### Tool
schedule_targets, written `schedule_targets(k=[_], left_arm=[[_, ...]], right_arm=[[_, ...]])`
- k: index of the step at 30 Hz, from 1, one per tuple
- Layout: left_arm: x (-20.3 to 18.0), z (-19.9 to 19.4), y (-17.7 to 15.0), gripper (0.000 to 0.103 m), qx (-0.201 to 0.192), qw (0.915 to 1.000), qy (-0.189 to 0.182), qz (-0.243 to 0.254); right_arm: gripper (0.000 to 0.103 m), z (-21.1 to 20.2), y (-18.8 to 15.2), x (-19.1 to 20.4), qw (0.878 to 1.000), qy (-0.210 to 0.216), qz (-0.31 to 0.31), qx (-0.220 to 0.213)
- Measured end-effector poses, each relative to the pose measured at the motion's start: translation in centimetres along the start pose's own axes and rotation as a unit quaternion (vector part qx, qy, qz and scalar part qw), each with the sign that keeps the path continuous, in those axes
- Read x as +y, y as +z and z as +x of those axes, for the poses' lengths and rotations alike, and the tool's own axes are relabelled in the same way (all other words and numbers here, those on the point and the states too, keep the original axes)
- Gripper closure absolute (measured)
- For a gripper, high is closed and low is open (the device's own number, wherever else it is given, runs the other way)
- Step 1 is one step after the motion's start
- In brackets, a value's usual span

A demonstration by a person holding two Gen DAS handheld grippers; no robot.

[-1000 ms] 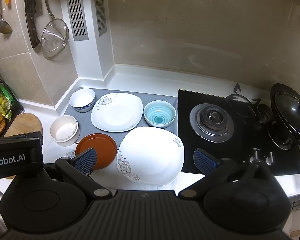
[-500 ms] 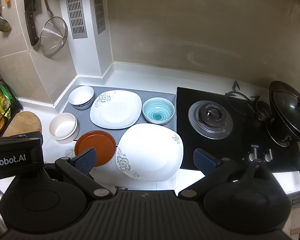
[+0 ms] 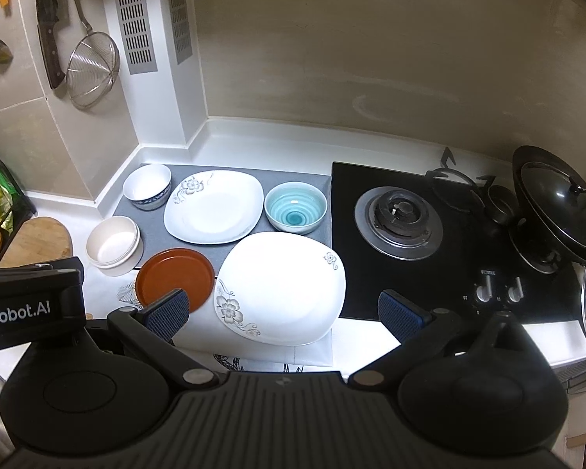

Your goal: Organize plates and bowls

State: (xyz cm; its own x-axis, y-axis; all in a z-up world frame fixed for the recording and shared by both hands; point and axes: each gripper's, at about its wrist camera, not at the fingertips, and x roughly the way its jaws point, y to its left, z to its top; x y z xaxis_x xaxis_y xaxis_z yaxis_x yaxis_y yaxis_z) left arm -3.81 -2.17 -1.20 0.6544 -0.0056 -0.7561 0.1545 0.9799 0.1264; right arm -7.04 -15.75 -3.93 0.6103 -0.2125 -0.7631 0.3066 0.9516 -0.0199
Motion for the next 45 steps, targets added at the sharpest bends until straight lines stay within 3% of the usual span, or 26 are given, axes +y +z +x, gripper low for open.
schedule_targets(k=[19, 23, 27, 29, 32, 34, 35, 38, 40, 42, 44, 45], left_arm=[[-0.4, 1.7, -0.1, 0.000, 0.008, 1.0000, 0.003, 0.003], [-0.5, 5.2, -0.1, 0.001, 0.037, 0.9990, -0.019, 0.015], [0.5, 9.7, -1.4, 0.013, 0.017, 0.9988, -0.045, 0.009], [0.9, 12.5, -1.7, 0.013, 0.011, 0.9970, -0.075, 0.013], [0.2, 17.3, -1.7, 0.013, 0.032, 0.9934, -0.098, 0.049], [-0.1, 21.0, -1.4, 0.014, 0.063, 0.9866, -0.141, 0.053], [-0.1, 22.9, -1.2, 0.024, 0.079, 0.9821, -0.166, 0.042], [-1.1, 28.4, -0.2, 0.080, 0.131, 0.9641, -0.229, 0.036], [-2.3, 31.1, 0.6, 0.081, 0.131, 0.9561, -0.257, 0.054], [-4.5, 33.0, 1.1, 0.081, 0.117, 0.9550, -0.248, 0.113], [-6.0, 35.3, 1.5, 0.081, 0.125, 0.9505, -0.246, 0.142], [-6.4, 36.6, 1.8, 0.081, 0.139, 0.9464, -0.254, 0.142]], right_arm=[[0.000, 1.6, -0.2, 0.1, 1.000, 0.010, 0.006, 0.005], [0.000, 5.2, -1.2, -0.4, 0.999, 0.032, 0.015, 0.010], [0.000, 9.0, -3.7, -2.8, 0.989, 0.136, 0.041, -0.030], [0.000, 10.6, -5.2, -4.3, 0.984, 0.164, 0.055, -0.052], [0.000, 13.5, -6.0, -5.6, 0.992, 0.115, 0.046, -0.037], [0.000, 15.7, -6.0, -6.3, 0.995, 0.086, 0.041, -0.013], [0.000, 16.9, -6.1, -7.0, 0.995, 0.088, 0.045, -0.004], [0.000, 20.4, -6.3, -9.3, 0.989, 0.117, 0.085, 0.012], [0.000, 22.0, -6.6, -11.4, 0.978, 0.146, 0.147, 0.008], [0.000, 23.6, -6.5, -12.8, 0.968, 0.146, 0.205, 0.010], [0.001, 25.3, -6.4, -13.2, 0.966, 0.136, 0.219, 0.019], [0.007, 26.1, -6.4, -13.2, 0.966, 0.130, 0.221, 0.028]])
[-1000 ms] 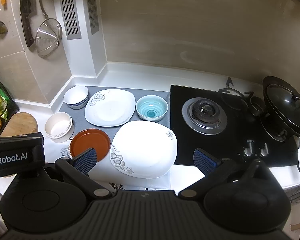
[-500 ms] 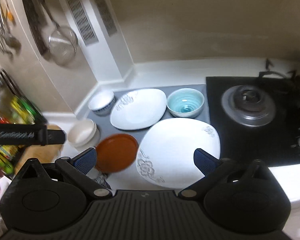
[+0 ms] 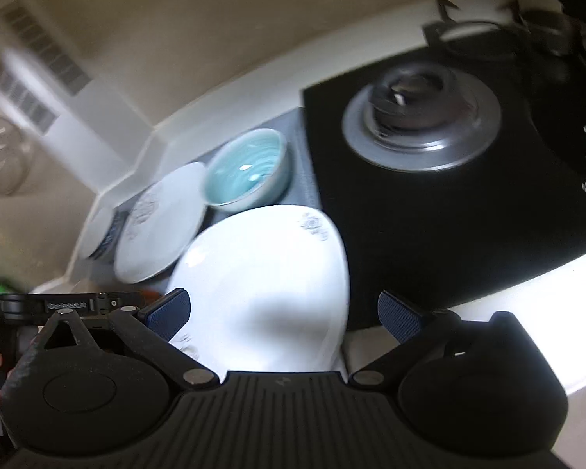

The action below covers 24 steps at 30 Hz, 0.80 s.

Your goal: Organize plates and bowls

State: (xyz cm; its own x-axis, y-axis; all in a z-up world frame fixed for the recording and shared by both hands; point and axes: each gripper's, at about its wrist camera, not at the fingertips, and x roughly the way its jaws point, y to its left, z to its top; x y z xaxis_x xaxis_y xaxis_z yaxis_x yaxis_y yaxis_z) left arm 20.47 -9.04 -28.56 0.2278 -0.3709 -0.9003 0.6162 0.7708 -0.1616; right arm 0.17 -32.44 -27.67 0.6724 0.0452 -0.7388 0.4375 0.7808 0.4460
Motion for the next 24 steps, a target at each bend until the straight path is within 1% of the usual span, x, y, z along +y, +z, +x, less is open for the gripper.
schedule_targets(k=[1, 2, 3, 4, 5, 7, 8, 9, 10, 11, 12, 13, 14, 15, 17, 19, 20, 21, 22, 23, 24], left_arm=[[0.4, 1.1, 0.5, 0.081, 0.012, 0.9999, -0.006, -0.006], [0.8, 2.0, 0.9, 0.081, 0.024, 0.9996, -0.007, -0.014], [1.0, 2.9, 1.1, 0.081, 0.033, 0.9993, -0.009, -0.014], [1.1, 3.7, 1.3, 0.081, 0.041, 0.9991, -0.007, -0.011], [1.2, 4.2, 1.6, 0.077, 0.047, 0.9988, -0.012, -0.011], [1.0, 4.8, 1.9, 0.078, 0.060, 0.9978, -0.025, -0.010], [0.8, 5.0, 2.0, 0.077, 0.063, 0.9975, -0.030, -0.009], [0.7, 5.3, 2.2, 0.075, 0.067, 0.9970, -0.036, -0.014], [1.0, 5.7, 2.3, 0.073, 0.079, 0.9955, -0.043, -0.032], [1.5, 5.9, 2.3, 0.073, 0.094, 0.9922, -0.050, -0.064], [2.1, 5.8, 2.2, 0.074, 0.102, 0.9880, -0.055, -0.102], [2.7, 5.6, 2.1, 0.074, 0.106, 0.9839, -0.058, -0.132], [2.9, 5.3, 1.9, 0.074, 0.103, 0.9815, -0.063, -0.149], [3.1, 4.9, 1.7, 0.074, 0.098, 0.9809, -0.065, -0.156], [2.7, 4.7, 1.4, 0.074, 0.103, 0.9812, -0.059, -0.152], [2.1, 5.3, 1.2, 0.073, 0.119, 0.9823, -0.047, -0.136], [1.9, 5.3, 1.2, 0.074, 0.115, 0.9839, -0.039, -0.132], [1.7, 5.2, 1.4, 0.075, 0.111, 0.9849, -0.031, -0.130], [1.6, 5.3, 1.6, 0.074, 0.113, 0.9845, -0.025, -0.132], [1.6, 5.3, 1.8, 0.074, 0.114, 0.9837, -0.020, -0.138], [1.6, 5.2, 1.8, 0.074, 0.112, 0.9831, -0.016, -0.144]], right_arm=[[0.019, 0.7, 0.2, -0.4, 1.000, -0.004, 0.002, 0.007], [0.025, 1.2, 0.3, -0.6, 1.000, -0.007, 0.002, 0.011], [0.028, 1.6, 0.4, -0.8, 1.000, -0.013, 0.001, 0.013], [0.028, 2.0, 0.6, -1.3, 1.000, -0.016, 0.004, 0.014], [0.028, 2.1, 0.5, -1.8, 1.000, -0.010, 0.011, 0.019], [0.028, 2.4, 0.4, -2.7, 0.999, 0.013, 0.023, 0.034], [0.028, 2.7, 0.4, -2.8, 0.999, 0.021, 0.019, 0.038], [0.030, 3.1, 0.4, -2.9, 0.999, 0.026, 0.008, 0.042], [0.033, 3.4, 0.5, -2.8, 0.998, 0.028, -0.002, 0.050], [0.036, 3.8, 0.5, -2.8, 0.998, 0.029, -0.008, 0.058], [0.041, 4.1, 0.5, -2.9, 0.997, 0.033, -0.010, 0.065], [0.041, 4.2, 0.5, -3.0, 0.997, 0.041, -0.009, 0.070], [0.041, 4.3, 0.5, -3.1, 0.996, 0.053, -0.010, 0.074], [0.041, 4.4, 0.5, -3.3, 0.995, 0.062, -0.015, 0.077], [0.043, 4.4, 0.6, -3.8, 0.994, 0.073, -0.020, 0.081], [0.052, 4.6, 0.7, -4.3, 0.992, 0.089, -0.017, 0.086], [0.053, 4.8, 0.8, -4.5, 0.991, 0.095, -0.018, 0.089], [0.062, 5.0, 0.8, -4.5, 0.991, 0.096, -0.027, 0.090], [0.076, 5.1, 0.9, -4.4, 0.991, 0.093, -0.042, 0.090], [0.082, 5.2, 0.9, -4.3, 0.991, 0.084, -0.057, 0.089], [0.090, 5.2, 0.9, -4.2, 0.991, 0.077, -0.066, 0.089]])
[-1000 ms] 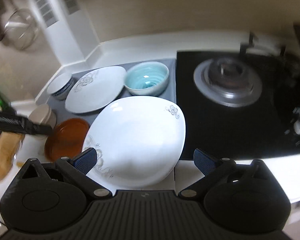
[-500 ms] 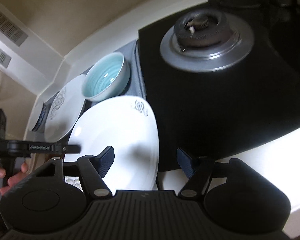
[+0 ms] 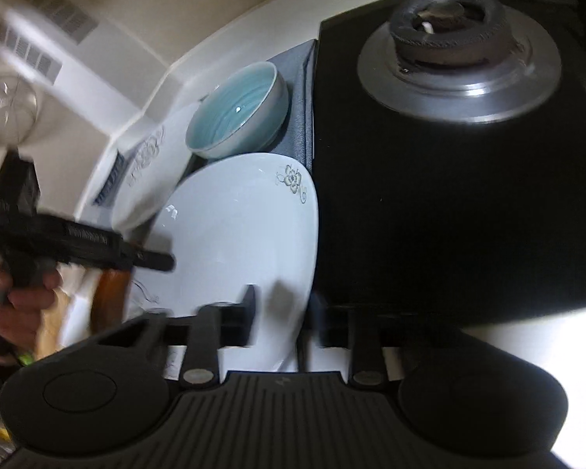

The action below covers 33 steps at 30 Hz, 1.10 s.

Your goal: Organize plates and bowls

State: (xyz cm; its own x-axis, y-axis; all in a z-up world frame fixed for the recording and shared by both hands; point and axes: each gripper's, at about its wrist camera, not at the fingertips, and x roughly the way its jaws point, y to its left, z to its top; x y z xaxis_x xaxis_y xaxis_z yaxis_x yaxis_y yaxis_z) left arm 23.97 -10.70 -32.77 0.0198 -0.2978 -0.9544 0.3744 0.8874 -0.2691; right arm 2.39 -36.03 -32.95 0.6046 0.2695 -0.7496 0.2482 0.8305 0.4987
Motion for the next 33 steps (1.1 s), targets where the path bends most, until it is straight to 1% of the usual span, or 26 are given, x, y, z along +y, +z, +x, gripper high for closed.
schedule_targets(k=[1, 3, 6, 8, 10, 13, 14, 15, 16, 17, 18, 19, 20, 21, 22, 23, 25, 26, 28, 29, 30, 31, 32, 33], left_arm=[[0.0, -0.2, -0.2, 0.074, -0.003, 1.0000, 0.004, -0.005], [-0.4, -0.5, -0.8, 0.076, -0.004, 0.9998, 0.016, -0.010], [-0.6, -0.9, -2.4, 0.076, -0.002, 0.9996, 0.025, -0.011], [-0.4, -0.9, -3.4, 0.075, 0.004, 0.9996, 0.021, -0.021], [-0.1, -0.7, -4.0, 0.071, 0.007, 0.9992, 0.011, -0.036], [-0.4, -0.9, -4.2, 0.052, 0.001, 0.9990, 0.003, -0.045], [-0.8, -0.7, -4.4, 0.040, 0.001, 0.9991, 0.000, -0.043], [-1.4, -0.6, -4.4, 0.037, 0.002, 0.9994, 0.008, -0.034], [-2.0, -0.5, -4.4, 0.038, 0.003, 0.9993, 0.029, -0.022], [-2.5, -0.5, -4.6, 0.044, 0.005, 0.9986, 0.051, -0.015], [-2.7, -0.7, -4.7, 0.050, 0.004, 0.9979, 0.064, -0.013], [-2.4, -0.9, -4.9, 0.054, 0.002, 0.9978, 0.064, -0.019], [-1.8, -1.1, -5.0, 0.061, 0.002, 0.9979, 0.055, -0.032], [-1.0, -1.4, -5.1, 0.067, 0.001, 0.9980, 0.040, -0.050], [-0.4, -1.3, -5.4, 0.069, 0.001, 0.9974, 0.021, -0.069], [0.2, -1.0, -5.7, 0.074, 0.003, 0.9961, 0.010, -0.088], [1.7, -1.3, -6.2, 0.073, -0.001, 0.9928, -0.003, -0.120], [1.6, -1.3, -6.2, 0.074, -0.004, 0.9925, -0.003, -0.122], [0.8, -1.4, -6.2, 0.063, -0.010, 0.9942, 0.003, -0.107], [0.1, -1.1, -6.0, 0.053, -0.011, 0.9958, 0.003, -0.091], [-0.3, -1.1, -6.2, 0.053, -0.017, 0.9975, 0.015, -0.067], [-0.9, -1.1, -6.3, 0.053, -0.024, 0.9982, 0.026, -0.048], [-1.5, -1.0, -6.4, 0.054, -0.027, 0.9982, 0.035, -0.042], [-1.6, -1.0, -6.5, 0.058, -0.026, 0.9979, 0.043, -0.042]], right_arm=[[0.093, -0.1, 0.0, -0.1, 1.000, -0.002, -0.005, 0.000], [0.093, -0.5, -0.1, -0.4, 1.000, 0.008, -0.007, 0.002], [0.093, -1.4, -0.2, -1.2, 1.000, 0.025, 0.003, 0.004], [0.093, -2.0, -0.1, -1.7, 0.999, 0.038, 0.013, 0.005], [0.090, -2.1, 0.1, -2.2, 0.998, 0.053, 0.024, 0.012], [0.089, -1.3, 0.3, -2.6, 0.997, 0.068, 0.021, 0.026], [0.089, -0.9, 0.3, -2.7, 0.996, 0.075, 0.023, 0.034], [0.086, -0.5, 0.4, -2.9, 0.995, 0.083, 0.029, 0.039], [0.082, -0.1, 0.5, -3.0, 0.994, 0.091, 0.032, 0.042], [0.082, 0.2, 0.5, -3.0, 0.994, 0.093, 0.035, 0.044], [0.082, 0.3, 0.5, -2.9, 0.994, 0.092, 0.038, 0.045], [0.081, 0.3, 0.7, -2.7, 0.994, 0.089, 0.041, 0.044], [0.081, 0.1, 0.7, -2.6, 0.994, 0.089, 0.042, 0.041], [0.079, 0.1, 0.8, -2.5, 0.994, 0.092, 0.042, 0.038], [0.078, 0.0, 0.8, -2.6, 0.994, 0.096, 0.046, 0.037], [0.078, 0.0, 0.8, -2.7, 0.993, 0.100, 0.053, 0.039], [0.078, 0.2, 0.6, -3.5, 0.991, 0.111, 0.066, 0.046], [0.078, 0.3, 0.6, -3.6, 0.990, 0.115, 0.069, 0.049], [0.078, 0.6, 0.8, -3.8, 0.989, 0.119, 0.066, 0.055], [0.078, 0.8, 0.9, -3.7, 0.989, 0.119, 0.061, 0.059], [0.076, 0.9, 1.0, -3.6, 0.989, 0.120, 0.056, 0.059], [0.072, 0.9, 1.3, -3.4, 0.990, 0.122, 0.052, 0.056], [0.071, 1.0, 1.4, -3.2, 0.990, 0.118, 0.047, 0.054], [0.071, 1.0, 1.5, -3.1, 0.991, 0.114, 0.043, 0.054]])
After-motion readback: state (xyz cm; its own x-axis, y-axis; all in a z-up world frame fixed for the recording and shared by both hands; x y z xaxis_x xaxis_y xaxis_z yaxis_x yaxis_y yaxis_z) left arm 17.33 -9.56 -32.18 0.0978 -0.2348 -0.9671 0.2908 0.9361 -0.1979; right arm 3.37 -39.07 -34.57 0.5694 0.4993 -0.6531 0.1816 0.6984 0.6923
